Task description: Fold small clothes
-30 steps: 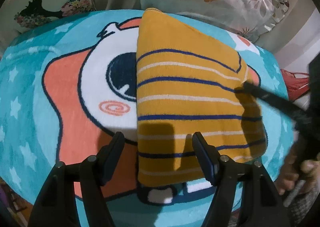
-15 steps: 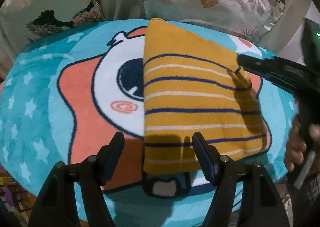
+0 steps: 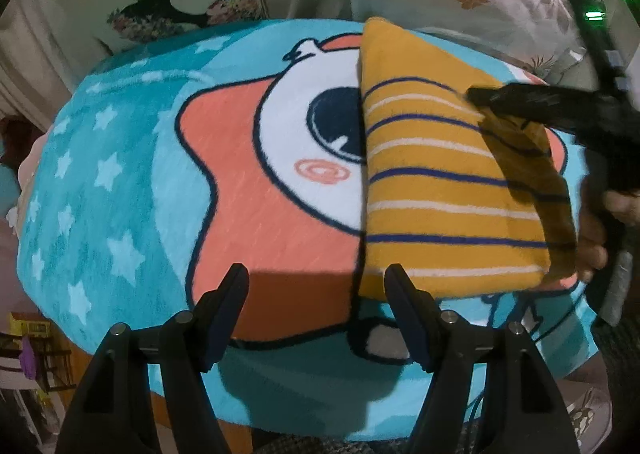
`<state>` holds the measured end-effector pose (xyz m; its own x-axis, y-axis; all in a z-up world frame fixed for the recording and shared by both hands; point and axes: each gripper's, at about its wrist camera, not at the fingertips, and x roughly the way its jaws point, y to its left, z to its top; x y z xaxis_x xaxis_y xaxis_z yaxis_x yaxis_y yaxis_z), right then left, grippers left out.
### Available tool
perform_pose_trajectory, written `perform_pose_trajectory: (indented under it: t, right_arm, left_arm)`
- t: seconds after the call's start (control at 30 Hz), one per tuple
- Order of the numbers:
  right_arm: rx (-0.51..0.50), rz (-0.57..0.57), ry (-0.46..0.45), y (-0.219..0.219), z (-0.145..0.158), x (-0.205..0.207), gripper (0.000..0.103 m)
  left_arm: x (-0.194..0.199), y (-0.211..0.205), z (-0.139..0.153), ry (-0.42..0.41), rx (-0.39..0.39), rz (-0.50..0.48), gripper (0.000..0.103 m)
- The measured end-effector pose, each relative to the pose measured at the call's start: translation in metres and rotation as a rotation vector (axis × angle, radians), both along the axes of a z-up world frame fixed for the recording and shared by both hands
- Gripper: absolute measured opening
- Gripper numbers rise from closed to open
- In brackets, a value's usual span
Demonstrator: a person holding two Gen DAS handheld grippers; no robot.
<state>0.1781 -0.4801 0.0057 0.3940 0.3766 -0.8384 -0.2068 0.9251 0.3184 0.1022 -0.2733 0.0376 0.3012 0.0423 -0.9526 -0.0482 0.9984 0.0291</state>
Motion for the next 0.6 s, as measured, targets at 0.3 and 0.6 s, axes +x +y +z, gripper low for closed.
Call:
perform_pose_trajectory:
  t: [0.3,0.6]
  right_arm:
    - [-0.004,-0.031,-0.034,-0.012,0.019,-0.014,0.04]
    - [-0.012,-0.229,0.041,-0.066,-0.008,-0.094,0.055]
  left_arm:
    - [-0.008,0.011,-0.005,0.009,-0.025,-0.024,0.07]
    - [-0.029,0.052,-0.008,0.009,-0.076,-0.014,0.071]
